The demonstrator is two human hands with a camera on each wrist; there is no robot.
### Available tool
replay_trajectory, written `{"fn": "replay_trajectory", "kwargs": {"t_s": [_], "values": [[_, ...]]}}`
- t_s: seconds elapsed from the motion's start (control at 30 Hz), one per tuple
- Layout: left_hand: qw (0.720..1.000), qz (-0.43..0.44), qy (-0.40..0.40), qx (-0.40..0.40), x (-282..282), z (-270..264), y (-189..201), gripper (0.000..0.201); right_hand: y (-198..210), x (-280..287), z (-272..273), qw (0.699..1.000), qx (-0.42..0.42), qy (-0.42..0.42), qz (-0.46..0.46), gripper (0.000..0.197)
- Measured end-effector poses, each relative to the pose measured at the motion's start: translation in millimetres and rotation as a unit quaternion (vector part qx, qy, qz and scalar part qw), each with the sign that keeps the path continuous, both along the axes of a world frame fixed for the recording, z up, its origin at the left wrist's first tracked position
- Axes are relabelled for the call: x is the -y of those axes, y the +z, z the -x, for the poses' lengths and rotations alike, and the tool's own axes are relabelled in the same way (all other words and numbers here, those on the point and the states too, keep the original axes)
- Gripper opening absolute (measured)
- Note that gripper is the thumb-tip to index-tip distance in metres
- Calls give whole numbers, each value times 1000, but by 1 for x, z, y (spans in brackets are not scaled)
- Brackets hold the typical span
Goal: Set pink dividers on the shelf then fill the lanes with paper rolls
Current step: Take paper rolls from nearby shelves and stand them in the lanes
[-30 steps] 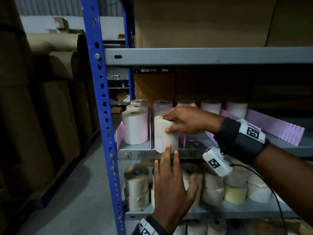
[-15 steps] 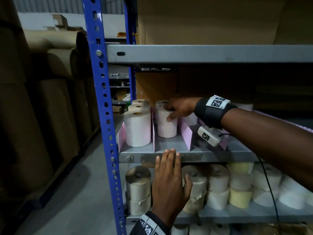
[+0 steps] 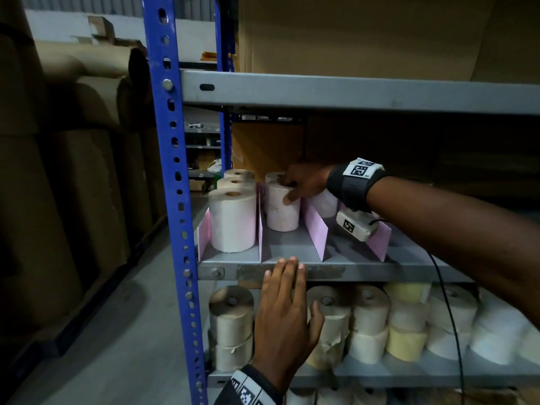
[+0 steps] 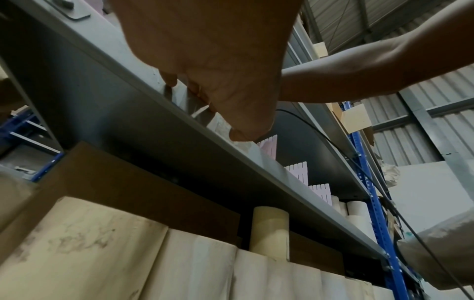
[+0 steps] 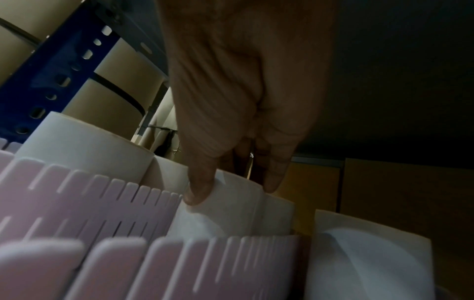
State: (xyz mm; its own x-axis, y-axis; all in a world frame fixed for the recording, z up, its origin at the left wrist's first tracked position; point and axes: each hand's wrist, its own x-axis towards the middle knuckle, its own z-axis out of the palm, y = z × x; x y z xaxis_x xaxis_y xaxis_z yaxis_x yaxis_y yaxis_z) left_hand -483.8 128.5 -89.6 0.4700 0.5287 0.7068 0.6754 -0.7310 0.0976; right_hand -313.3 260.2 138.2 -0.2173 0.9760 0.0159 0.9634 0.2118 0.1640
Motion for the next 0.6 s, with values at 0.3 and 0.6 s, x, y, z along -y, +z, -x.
{"fn": "replay_trajectory", "kwargs": {"t_s": [0.3, 0.6], "values": [[1000, 3, -11, -2, -3, 0, -3, 70, 0, 2, -6, 999, -30, -1, 15, 36], [999, 15, -39, 13, -6, 5, -3, 68, 7, 14, 4, 999, 38, -25, 16, 24]]}}
